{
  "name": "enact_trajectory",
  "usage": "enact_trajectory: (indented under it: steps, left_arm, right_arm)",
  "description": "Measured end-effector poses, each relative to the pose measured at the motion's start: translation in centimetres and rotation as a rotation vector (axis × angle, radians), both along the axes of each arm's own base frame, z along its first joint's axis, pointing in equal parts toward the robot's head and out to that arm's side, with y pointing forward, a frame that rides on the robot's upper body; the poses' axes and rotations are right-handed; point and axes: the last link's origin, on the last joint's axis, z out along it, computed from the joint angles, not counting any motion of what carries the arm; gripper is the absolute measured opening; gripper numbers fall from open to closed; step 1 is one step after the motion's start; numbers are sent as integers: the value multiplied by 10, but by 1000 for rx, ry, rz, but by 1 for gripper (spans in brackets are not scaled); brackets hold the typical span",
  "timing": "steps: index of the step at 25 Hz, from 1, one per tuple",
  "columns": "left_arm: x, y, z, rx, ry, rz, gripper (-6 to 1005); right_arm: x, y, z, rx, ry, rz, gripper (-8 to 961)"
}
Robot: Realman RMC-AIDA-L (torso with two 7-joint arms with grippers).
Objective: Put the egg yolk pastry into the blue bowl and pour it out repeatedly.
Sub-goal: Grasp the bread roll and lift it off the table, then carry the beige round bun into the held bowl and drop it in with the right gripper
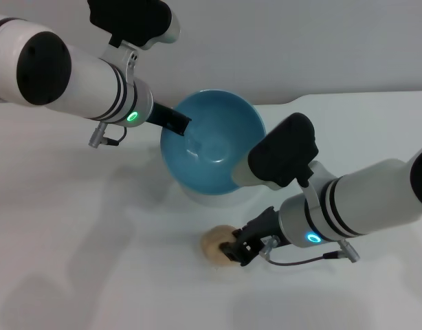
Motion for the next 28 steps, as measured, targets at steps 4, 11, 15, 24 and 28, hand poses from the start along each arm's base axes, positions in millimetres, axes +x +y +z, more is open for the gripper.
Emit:
enact_trajectory:
  steps: [4,11,15,24,28]
  left_arm:
    - [-1,-1,0,-2,1,3,13]
    - [-2,-1,1,-2,2,6,13]
    - [-2,-1,1,-3,3,7,13]
    - [-3,-6,-1,-44,34,32,13]
    - [-2,-10,1,-64,59,43,13]
  right_arm:
    - [-17,-6,5,-16,25,39,245]
    - [-54,-17,32,8,111,119,172]
    - [-68,-17,50,48,130,164,157]
    - [-83,-6,84,153,159,202,106]
    - [-72,-2,89,171,141,178,78]
